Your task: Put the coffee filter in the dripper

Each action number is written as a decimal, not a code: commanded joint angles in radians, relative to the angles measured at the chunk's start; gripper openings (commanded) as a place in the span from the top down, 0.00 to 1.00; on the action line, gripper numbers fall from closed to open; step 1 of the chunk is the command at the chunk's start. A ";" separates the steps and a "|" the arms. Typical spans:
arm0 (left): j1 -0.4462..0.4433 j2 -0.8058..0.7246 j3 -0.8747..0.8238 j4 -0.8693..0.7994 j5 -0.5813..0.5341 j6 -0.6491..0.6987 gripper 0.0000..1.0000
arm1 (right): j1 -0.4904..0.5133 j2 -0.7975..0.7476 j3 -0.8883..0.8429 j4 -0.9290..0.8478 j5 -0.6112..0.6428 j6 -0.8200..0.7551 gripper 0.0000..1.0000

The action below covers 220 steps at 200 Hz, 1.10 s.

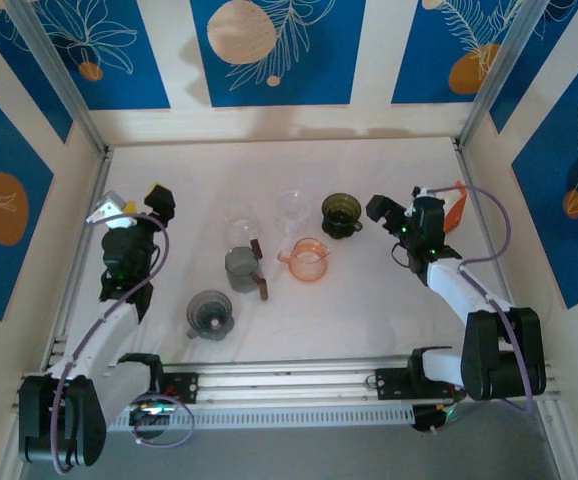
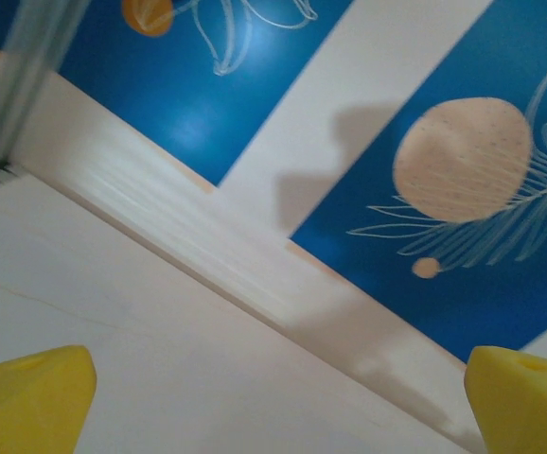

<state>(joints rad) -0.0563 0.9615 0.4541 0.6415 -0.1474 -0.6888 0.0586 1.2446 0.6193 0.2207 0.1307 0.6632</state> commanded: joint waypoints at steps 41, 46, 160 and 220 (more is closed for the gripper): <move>0.007 -0.019 -0.063 0.223 0.142 -0.174 0.00 | -0.007 -0.049 -0.087 0.223 -0.185 0.075 0.01; 0.007 -0.027 -0.047 0.180 0.160 -0.176 0.00 | 0.026 -0.059 -0.074 0.189 -0.170 0.024 0.02; 0.009 -0.186 0.114 -0.486 0.230 -0.212 0.00 | 0.760 0.137 0.191 -0.135 -0.180 -0.394 0.20; 0.035 -0.160 0.091 -0.335 0.408 -0.296 0.00 | 0.856 0.327 0.291 -0.182 -0.128 -0.410 0.24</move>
<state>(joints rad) -0.0429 0.7959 0.5354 0.2241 0.1600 -0.9180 0.8974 1.5341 0.8703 0.0742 -0.0113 0.2749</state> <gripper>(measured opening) 0.998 0.767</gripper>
